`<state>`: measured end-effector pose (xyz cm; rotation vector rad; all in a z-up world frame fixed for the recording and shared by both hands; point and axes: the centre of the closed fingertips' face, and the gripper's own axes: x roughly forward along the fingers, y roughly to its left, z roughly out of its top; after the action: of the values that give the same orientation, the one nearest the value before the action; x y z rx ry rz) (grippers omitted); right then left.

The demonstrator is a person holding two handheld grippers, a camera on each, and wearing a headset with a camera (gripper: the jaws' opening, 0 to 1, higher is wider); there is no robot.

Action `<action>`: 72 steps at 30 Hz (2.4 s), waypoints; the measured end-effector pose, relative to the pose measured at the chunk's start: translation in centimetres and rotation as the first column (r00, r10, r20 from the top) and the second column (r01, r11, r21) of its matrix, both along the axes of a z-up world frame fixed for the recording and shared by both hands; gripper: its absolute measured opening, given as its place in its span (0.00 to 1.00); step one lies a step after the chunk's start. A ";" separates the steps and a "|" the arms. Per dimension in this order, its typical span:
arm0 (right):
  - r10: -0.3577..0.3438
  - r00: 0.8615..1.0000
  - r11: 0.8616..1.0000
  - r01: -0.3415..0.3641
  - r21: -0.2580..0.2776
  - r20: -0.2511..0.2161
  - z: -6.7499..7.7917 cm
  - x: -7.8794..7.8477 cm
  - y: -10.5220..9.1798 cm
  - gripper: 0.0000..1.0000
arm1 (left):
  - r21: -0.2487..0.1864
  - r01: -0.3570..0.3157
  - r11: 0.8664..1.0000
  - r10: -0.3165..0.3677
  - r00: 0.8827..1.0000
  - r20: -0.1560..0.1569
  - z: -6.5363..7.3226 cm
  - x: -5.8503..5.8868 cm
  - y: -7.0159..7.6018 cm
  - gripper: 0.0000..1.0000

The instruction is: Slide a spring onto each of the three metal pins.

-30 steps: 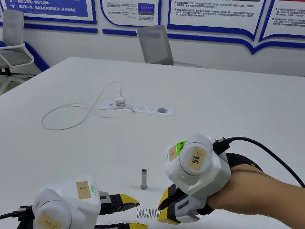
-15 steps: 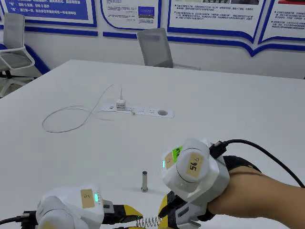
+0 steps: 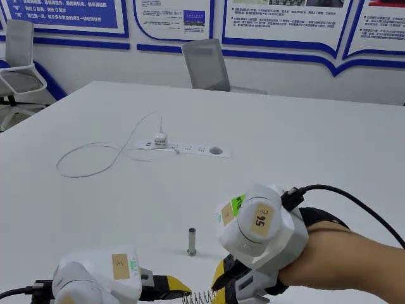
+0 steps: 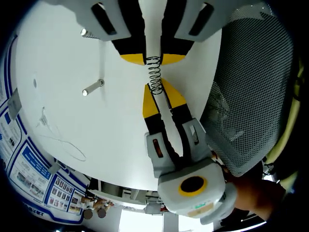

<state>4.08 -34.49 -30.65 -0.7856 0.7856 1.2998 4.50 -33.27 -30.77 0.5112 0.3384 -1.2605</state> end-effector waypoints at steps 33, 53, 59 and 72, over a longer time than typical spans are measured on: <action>-0.028 1.000 0.995 0.026 0.101 0.012 2.6 0.3 1.3 0.12 | -0.049 -0.034 0.998 0.033 0.999 -0.025 0.3 0.7 0.1 0.10; -0.005 0.999 0.991 0.001 0.137 0.035 4.1 0.4 3.5 0.12 | -0.065 -0.050 0.997 0.048 0.998 -0.032 0.7 0.8 -0.2 0.10; -0.003 0.999 0.990 -0.002 0.141 0.035 4.1 0.4 3.8 0.12 | -0.071 -0.047 0.996 0.045 0.999 -0.030 0.8 0.8 -0.4 0.10; -0.011 0.999 0.991 0.006 0.135 0.035 4.1 0.8 3.6 0.12 | -0.088 -0.070 0.994 0.066 0.997 -0.038 0.9 1.0 -0.2 0.15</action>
<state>4.86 -30.86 -26.51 -0.6942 0.6644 1.3140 5.47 -33.51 -29.89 0.3987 0.3246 -1.2138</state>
